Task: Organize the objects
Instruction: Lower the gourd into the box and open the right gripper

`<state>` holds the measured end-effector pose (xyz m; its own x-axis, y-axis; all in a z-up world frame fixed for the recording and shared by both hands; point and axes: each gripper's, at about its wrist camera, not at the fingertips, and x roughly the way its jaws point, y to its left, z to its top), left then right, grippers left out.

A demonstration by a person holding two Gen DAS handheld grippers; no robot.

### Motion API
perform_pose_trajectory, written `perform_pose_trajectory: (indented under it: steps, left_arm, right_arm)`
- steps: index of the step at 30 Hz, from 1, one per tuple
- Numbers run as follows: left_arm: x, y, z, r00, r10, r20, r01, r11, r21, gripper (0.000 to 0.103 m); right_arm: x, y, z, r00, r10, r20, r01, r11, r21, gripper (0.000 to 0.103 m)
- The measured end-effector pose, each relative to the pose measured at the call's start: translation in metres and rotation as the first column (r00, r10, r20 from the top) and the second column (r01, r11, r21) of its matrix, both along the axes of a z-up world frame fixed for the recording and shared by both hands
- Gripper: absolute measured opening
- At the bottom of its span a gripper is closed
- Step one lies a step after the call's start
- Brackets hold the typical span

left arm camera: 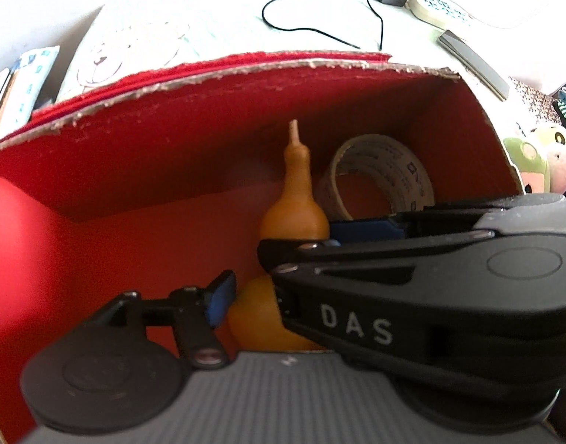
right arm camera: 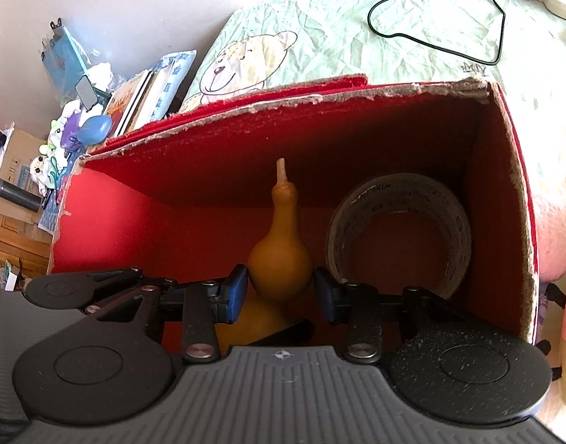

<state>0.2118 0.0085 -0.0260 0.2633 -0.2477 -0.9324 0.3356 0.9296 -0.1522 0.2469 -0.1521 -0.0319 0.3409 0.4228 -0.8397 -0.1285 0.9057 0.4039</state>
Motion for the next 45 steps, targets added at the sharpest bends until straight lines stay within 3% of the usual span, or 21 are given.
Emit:
perform_pose_trajectory:
  steps: [7, 19, 31, 45]
  left_arm:
    - [0.005, 0.002, -0.001, 1.000, 0.012, -0.005, -0.012, 1.000, -0.021, 0.067]
    - [0.002, 0.007, 0.001, 1.000, 0.025, 0.008, -0.025, 0.999, -0.034, 0.069]
    - [0.006, 0.010, 0.001, 1.000, 0.022, -0.006, -0.022, 0.999, -0.047, 0.075]
    - [0.005, 0.011, 0.002, 0.999, -0.033, -0.031, 0.031, 0.998, -0.063, 0.072]
  right_arm:
    - [-0.005, -0.004, 0.006, 0.998, -0.023, 0.065, 0.021, 0.999, 0.033, 0.042]
    - [-0.005, -0.004, 0.010, 0.993, -0.042, 0.106, 0.038, 0.998, 0.041, 0.042]
    - [-0.003, -0.004, 0.009, 0.995, -0.020, 0.095, 0.015, 0.998, 0.055, 0.049]
    - [-0.011, -0.010, 0.012, 0.990, -0.049, 0.133, 0.040, 0.997, 0.072, 0.046]
